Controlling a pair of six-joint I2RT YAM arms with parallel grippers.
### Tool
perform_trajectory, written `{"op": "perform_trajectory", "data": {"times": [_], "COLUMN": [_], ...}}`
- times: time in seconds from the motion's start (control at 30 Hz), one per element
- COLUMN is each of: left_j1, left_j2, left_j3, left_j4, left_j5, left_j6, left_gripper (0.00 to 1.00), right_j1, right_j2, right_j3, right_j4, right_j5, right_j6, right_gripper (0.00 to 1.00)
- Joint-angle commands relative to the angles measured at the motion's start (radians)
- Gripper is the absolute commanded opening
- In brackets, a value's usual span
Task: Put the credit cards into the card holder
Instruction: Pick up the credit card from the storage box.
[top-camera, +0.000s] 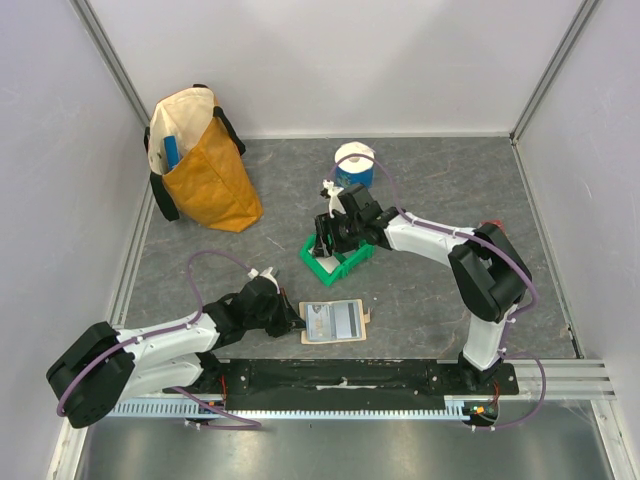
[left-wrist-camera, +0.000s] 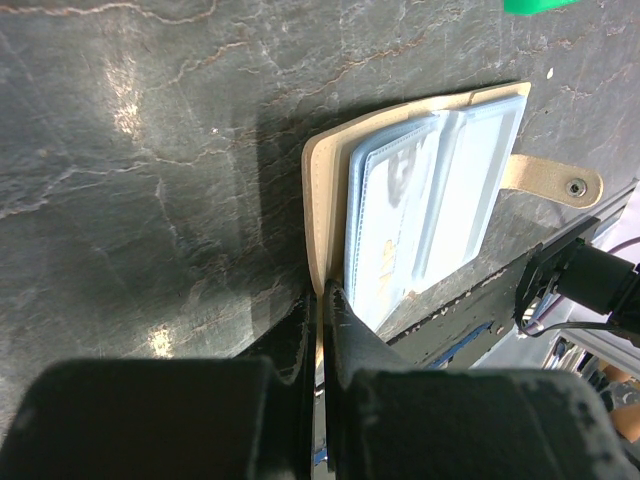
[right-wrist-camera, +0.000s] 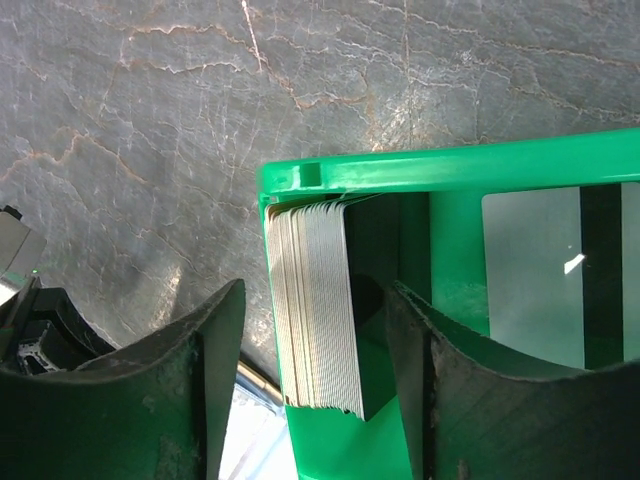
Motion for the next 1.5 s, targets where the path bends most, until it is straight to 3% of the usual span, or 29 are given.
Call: {"op": "perform_trajectory", "data": {"times": [0.0, 0.47, 0.53, 0.83, 1.17, 1.47], "left_j1": [0.004, 0.004, 0.004, 0.004, 0.001, 0.004], "left_j2": [0.009, 0.016, 0.021, 0.036, 0.036, 0.042], "left_j3": [0.023, 0.025, 0.025, 0.028, 0.028, 0.025], "left_j4": [0.006, 0.013, 0.015, 0.024, 0.025, 0.032], "left_j5": [-0.011, -0.011, -0.01, -0.005, -0.005, -0.004], "left_j6": [0.01, 0.008, 0.007, 0.01, 0.01, 0.012], "left_gripper": [0.02, 0.02, 0.02, 0.02, 0.02, 0.02], "right_j1": [-0.006, -0.024, -0.027, -0.043, -0.066, -0.064], "right_j2": [-0.023, -0.033, -0.033, -0.036, -0.026, 0.017], "right_j3": [0.036, 0.03, 0.03, 0.033, 0.035, 0.041], "right_j4": [0.012, 0.011, 0.011, 0.009, 0.002, -0.031], "right_j5": [-0.027, -0.047, -0.05, -0.035, 0.003, 0.052], "right_j6": [-0.004, -0.007, -0.008, -0.017, -0.031, -0.051], "right_gripper": [0.62, 0.36, 0.29, 0.26, 0.15, 0.15]}}
